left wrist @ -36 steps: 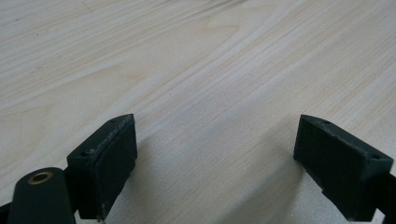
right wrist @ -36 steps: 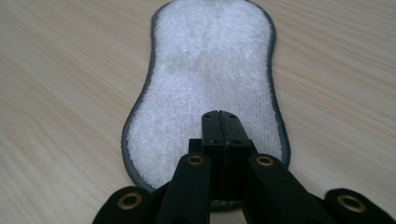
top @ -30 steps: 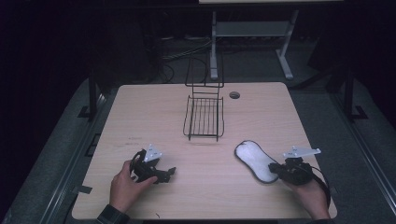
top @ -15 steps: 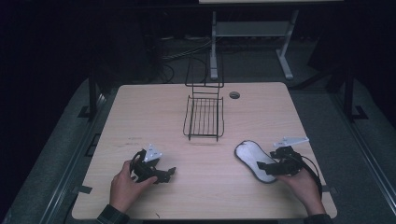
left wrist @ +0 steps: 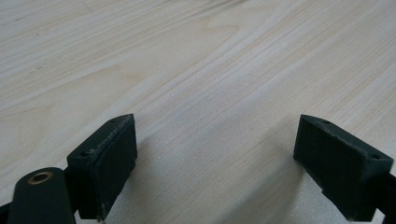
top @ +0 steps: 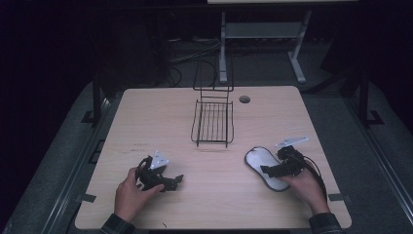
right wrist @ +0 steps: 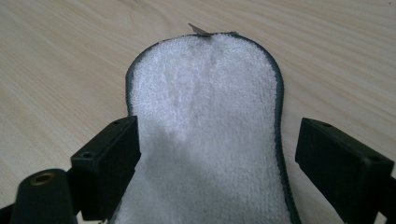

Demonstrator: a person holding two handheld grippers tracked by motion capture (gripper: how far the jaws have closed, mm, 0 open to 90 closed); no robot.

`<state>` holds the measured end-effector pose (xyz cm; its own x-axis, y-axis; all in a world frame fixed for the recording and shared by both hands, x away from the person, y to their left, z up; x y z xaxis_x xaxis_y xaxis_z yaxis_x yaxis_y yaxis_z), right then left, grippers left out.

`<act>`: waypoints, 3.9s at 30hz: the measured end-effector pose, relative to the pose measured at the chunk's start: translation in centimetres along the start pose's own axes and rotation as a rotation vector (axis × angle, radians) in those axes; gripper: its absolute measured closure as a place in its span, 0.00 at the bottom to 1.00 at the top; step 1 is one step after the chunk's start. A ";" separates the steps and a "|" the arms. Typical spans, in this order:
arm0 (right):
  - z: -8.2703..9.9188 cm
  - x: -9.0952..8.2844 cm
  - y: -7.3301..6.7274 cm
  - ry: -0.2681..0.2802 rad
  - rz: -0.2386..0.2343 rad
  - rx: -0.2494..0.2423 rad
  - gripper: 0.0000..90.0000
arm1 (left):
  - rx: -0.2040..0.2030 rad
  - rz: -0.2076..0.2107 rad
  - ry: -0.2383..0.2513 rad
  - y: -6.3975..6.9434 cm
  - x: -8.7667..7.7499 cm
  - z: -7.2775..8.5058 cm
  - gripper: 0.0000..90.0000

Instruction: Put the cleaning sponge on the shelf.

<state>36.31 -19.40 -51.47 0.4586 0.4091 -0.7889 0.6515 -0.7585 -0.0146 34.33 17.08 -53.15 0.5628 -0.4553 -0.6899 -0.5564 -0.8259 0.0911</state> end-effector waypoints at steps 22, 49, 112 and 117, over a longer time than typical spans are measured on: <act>0.2 1.5 -0.4 -0.048 -0.017 -0.021 0.18 | 0.001 0.001 -0.001 0.0 0.0 0.0 0.14; -0.9 -1.0 -0.6 0.024 -0.046 -0.042 0.50 | 0.003 0.000 -0.003 0.0 0.0 0.0 0.14; -10.9 -3.8 -1.4 0.259 -0.152 -0.080 0.85 | -0.001 -0.001 0.004 0.0 0.0 0.0 0.14; -12.5 -3.6 -1.5 0.276 -0.156 -0.085 0.85 | -0.005 0.001 0.002 0.0 0.0 0.0 0.14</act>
<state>41.25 -13.43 -40.95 0.4879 0.6480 -0.5848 0.7695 -0.6356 -0.0622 34.33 17.04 -53.14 0.5635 -0.4565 -0.6885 -0.5538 -0.8272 0.0952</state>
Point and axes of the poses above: each handheld gripper's, and its own axes: x roughly forward along the jaws, z roughly out of its underside, y roughly to its right, the point moved 8 cm from there along x, roughly forward along the jaws, and after that the axes turned 8 degrees about -x, right-handed, at the moved point
